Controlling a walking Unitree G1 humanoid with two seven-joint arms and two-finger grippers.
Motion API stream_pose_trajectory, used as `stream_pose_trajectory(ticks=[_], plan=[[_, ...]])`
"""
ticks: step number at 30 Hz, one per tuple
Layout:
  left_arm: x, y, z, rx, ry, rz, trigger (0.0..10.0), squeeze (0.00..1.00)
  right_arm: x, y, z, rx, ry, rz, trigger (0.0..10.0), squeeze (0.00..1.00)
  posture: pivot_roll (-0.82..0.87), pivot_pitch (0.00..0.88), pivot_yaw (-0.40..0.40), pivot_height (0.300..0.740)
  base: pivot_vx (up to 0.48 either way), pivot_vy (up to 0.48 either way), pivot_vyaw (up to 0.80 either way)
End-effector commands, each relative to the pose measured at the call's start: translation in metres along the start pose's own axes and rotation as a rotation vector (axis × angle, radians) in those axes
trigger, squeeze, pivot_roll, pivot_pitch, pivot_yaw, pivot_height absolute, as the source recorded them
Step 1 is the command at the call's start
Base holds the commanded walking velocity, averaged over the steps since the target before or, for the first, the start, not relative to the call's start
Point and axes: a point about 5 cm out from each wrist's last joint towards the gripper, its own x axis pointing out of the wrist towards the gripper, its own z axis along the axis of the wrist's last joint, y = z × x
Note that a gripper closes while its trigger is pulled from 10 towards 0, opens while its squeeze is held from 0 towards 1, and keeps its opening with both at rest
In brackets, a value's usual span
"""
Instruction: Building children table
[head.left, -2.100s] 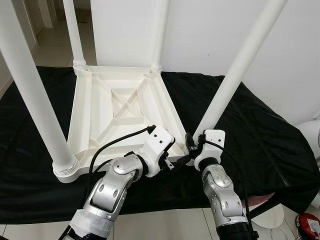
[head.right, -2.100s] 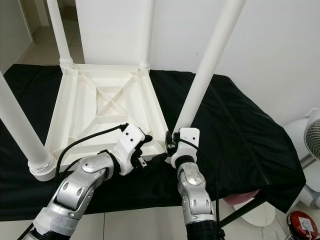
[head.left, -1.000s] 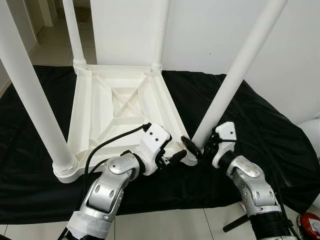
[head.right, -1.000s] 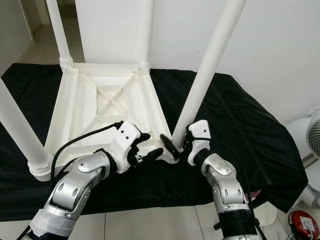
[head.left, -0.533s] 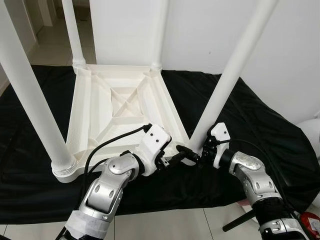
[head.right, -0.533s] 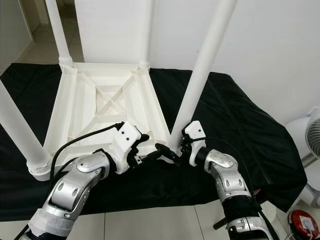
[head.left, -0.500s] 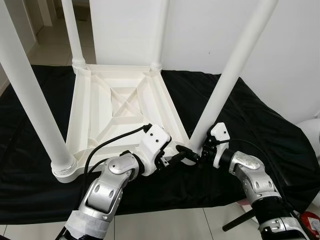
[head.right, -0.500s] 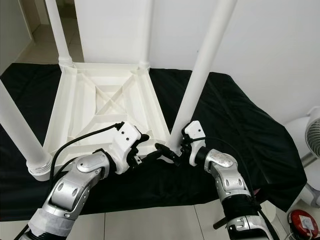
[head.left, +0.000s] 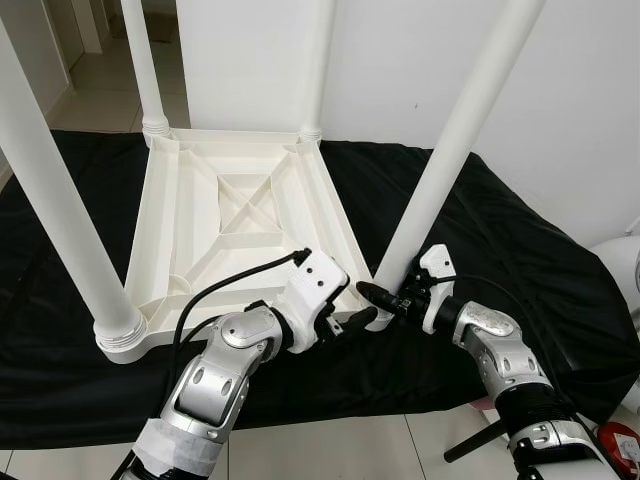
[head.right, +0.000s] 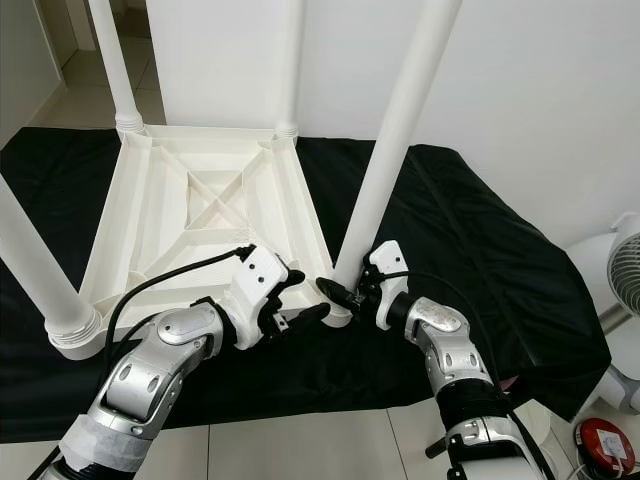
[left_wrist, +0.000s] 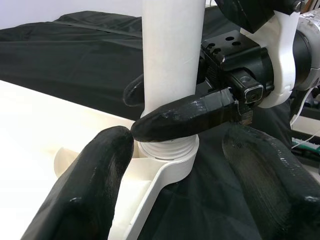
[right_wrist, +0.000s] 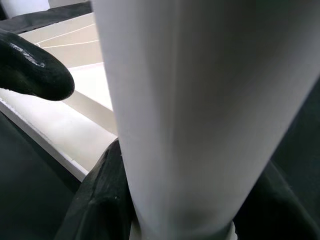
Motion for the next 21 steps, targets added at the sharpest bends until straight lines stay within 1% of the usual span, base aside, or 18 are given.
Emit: stream_pose_trajectory(ticks=[1, 5, 6, 7, 8, 9, 10, 12, 13, 15, 16, 17, 18, 19, 21], plan=[[0.001, 0.0, 0.002, 0.013, 0.006, 0.044, 10.0, 0.0, 0.003, 0.006, -0.009, 0.024, 0.029, 0.032, 0.0, 0.0, 0.0, 0.0, -0.093, 0.74, 0.0, 0.0, 0.0], [0.002, -0.001, 0.001, 0.013, 0.006, 0.042, 10.0, 0.0, 0.003, 0.007, -0.01, 0.03, 0.023, 0.024, 0.0, 0.0, 0.0, 0.0, -0.095, 0.74, 0.0, 0.0, 0.0], [0.002, -0.001, 0.002, 0.013, 0.005, 0.041, 10.0, 0.0, 0.004, 0.011, -0.009, 0.073, -0.001, 0.009, 10.0, 0.0, 0.0, 0.0, -0.097, 0.74, 0.0, 0.0, 0.0], [0.003, -0.002, 0.002, 0.011, 0.002, 0.042, 10.0, 0.0, 0.005, 0.015, -0.008, 0.096, -0.015, -0.025, 10.0, 0.0, 0.0, 0.0, -0.106, 0.74, 0.0, 0.0, 0.0], [0.003, -0.002, 0.002, 0.011, 0.002, 0.042, 10.0, 0.0, 0.005, 0.015, -0.008, 0.096, -0.015, -0.025, 10.0, 0.0, 0.0, 0.0, -0.106, 0.74, 0.0, 0.0, 0.0], [0.003, -0.002, 0.003, 0.01, -0.001, 0.044, 10.0, 0.0, 0.008, 0.019, -0.005, 0.116, -0.035, -0.079, 10.0, 0.0, 0.0, 0.0, -0.107, 0.74, 0.0, 0.0, 0.0], [0.003, -0.002, 0.003, 0.01, -0.001, 0.044, 10.0, 0.0, 0.008, 0.019, -0.005, 0.116, -0.035, -0.079, 10.0, 0.0, 0.0, 0.0, -0.107, 0.74, 0.0, 0.0, 0.0], [0.003, -0.001, 0.003, 0.009, -0.002, 0.048, 10.0, 0.0, 0.011, 0.023, -0.002, 0.146, -0.068, -0.15, 10.0, 0.0, 0.0, 0.0, -0.107, 0.74, 0.0, 0.0, 0.0], [0.003, -0.001, 0.003, 0.009, -0.002, 0.048, 10.0, 0.0, 0.011, 0.023, -0.002, 0.146, -0.068, -0.15, 10.0, 0.0, 0.0, 0.0, -0.107, 0.74, 0.0, 0.0, 0.0], [0.002, 0.0, 0.002, 0.018, 0.001, 0.063, 10.0, 0.0, 0.012, 0.031, 0.001, 0.17, -0.094, -0.219, 10.0, 0.0, 0.0, 0.0, -0.112, 0.74, 0.0, 0.0, 0.0], [0.002, 0.0, 0.002, 0.018, 0.001, 0.063, 10.0, 0.0, 0.012, 0.031, 0.001, 0.17, -0.094, -0.219, 10.0, 0.0, 0.0, 0.0, -0.112, 0.74, 0.0, 0.0, 0.0], [0.002, 0.001, 0.002, 0.01, 0.002, 0.067, 10.0, 0.0, 0.012, 0.034, 0.002, 0.177, -0.103, -0.257, 10.0, 0.0, 0.0, 0.0, -0.111, 0.74, 0.0, 0.0, 0.0], [0.002, 0.001, 0.002, 0.01, 0.002, 0.07, 10.0, 0.0, 0.012, 0.04, 0.002, 0.164, -0.109, -0.312, 10.0, 0.0, 0.0, 0.0, -0.112, 0.74, 0.0, 0.0, 0.0], [0.002, 0.001, 0.002, 0.01, 0.002, 0.07, 10.0, 0.0, 0.012, 0.04, 0.002, 0.164, -0.109, -0.312, 10.0, 0.0, 0.0, 0.0, -0.112, 0.74, 0.0, 0.0, 0.0], [0.002, 0.002, 0.002, 0.009, 0.001, 0.071, 10.0, 0.0, 0.013, 0.047, 0.002, 0.147, -0.109, -0.392, 10.0, 0.0, 0.0, 0.0, -0.113, 0.74, 0.0, 0.0, 0.0]])
